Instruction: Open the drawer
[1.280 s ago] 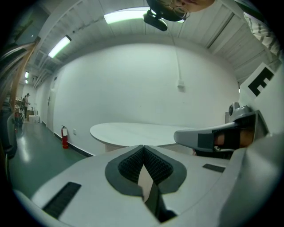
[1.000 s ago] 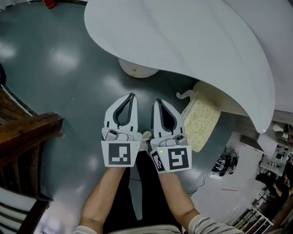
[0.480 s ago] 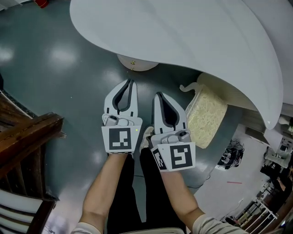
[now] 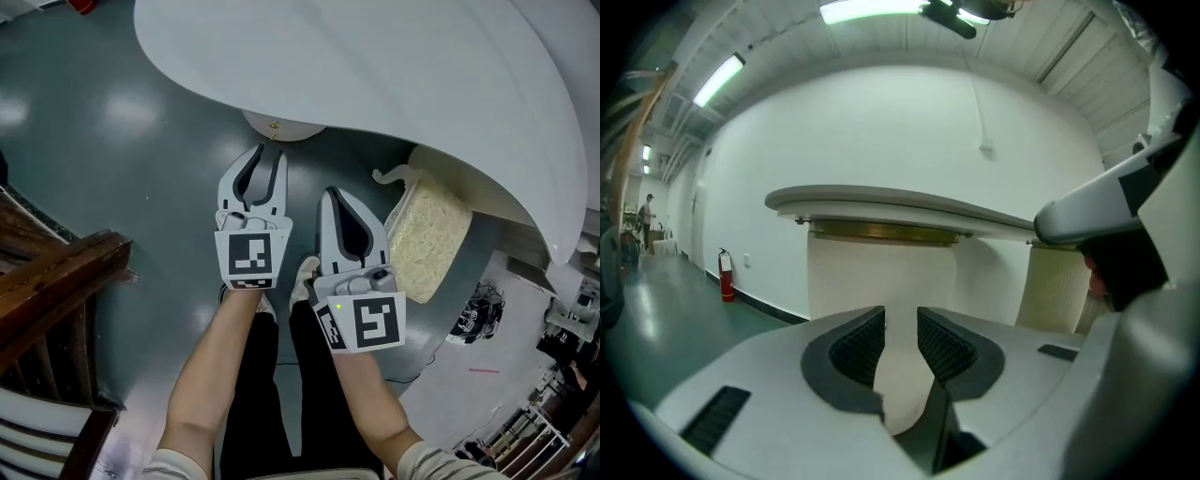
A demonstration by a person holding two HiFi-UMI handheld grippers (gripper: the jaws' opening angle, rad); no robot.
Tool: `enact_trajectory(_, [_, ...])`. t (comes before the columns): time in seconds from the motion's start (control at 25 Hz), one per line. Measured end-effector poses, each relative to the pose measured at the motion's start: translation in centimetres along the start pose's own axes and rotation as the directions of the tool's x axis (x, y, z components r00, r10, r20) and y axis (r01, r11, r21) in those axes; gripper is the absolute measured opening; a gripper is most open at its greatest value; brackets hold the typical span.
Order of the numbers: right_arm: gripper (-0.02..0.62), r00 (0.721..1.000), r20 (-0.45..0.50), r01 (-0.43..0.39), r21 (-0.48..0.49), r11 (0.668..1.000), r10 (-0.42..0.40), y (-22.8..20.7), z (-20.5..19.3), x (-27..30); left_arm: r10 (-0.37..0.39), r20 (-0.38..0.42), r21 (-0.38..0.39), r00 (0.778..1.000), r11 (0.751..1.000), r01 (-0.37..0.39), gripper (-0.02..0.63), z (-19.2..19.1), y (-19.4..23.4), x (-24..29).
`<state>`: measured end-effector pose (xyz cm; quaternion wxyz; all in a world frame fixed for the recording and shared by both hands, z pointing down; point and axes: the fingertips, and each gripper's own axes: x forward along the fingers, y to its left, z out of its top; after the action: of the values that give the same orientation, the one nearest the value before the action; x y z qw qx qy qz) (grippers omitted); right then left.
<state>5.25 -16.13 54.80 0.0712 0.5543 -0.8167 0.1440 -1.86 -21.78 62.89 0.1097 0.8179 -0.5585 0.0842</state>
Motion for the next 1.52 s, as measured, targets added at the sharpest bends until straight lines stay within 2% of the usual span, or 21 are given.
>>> enact_trajectory(0.12, [0.015, 1.000, -0.004, -0.003, 0.015, 1.000, 0.003, -0.2, -0.2, -0.1, 0.014, -0.016, 0.028, 1.000, 1.000, -0.013, 0.129, -0.7, 0.3, 0.9])
enact_trajectory(0.36, [0.014, 1.000, -0.005, -0.005, 0.015, 1.000, 0.005, -0.5, -0.7, 0.1, 0.035, -0.017, 0.036, 0.999, 0.999, -0.034, 0.137, -1.1, 0.9, 2.6])
enact_trajectory(0.44, [0.015, 1.000, -0.002, -0.008, 0.022, 1.000, 0.008, -0.4, -0.9, 0.2, 0.037, -0.019, 0.046, 0.999, 0.998, -0.036, 0.163, -1.3, 0.9, 3.2])
enact_trajectory(1.28, [0.015, 0.999, -0.028, 0.016, 0.005, 1.000, -0.016, -0.4, -1.7, 0.6, 0.040, -0.006, 0.069, 0.999, 0.997, -0.040, 0.153, -3.0, 2.7, 7.3])
enact_trajectory(1.52, [0.015, 0.999, -0.039, 0.018, 0.003, 1.000, -0.018, -0.4, -1.7, 0.7, 0.044, -0.028, 0.084, 0.999, 0.996, -0.042, 0.152, -3.4, 2.5, 7.9])
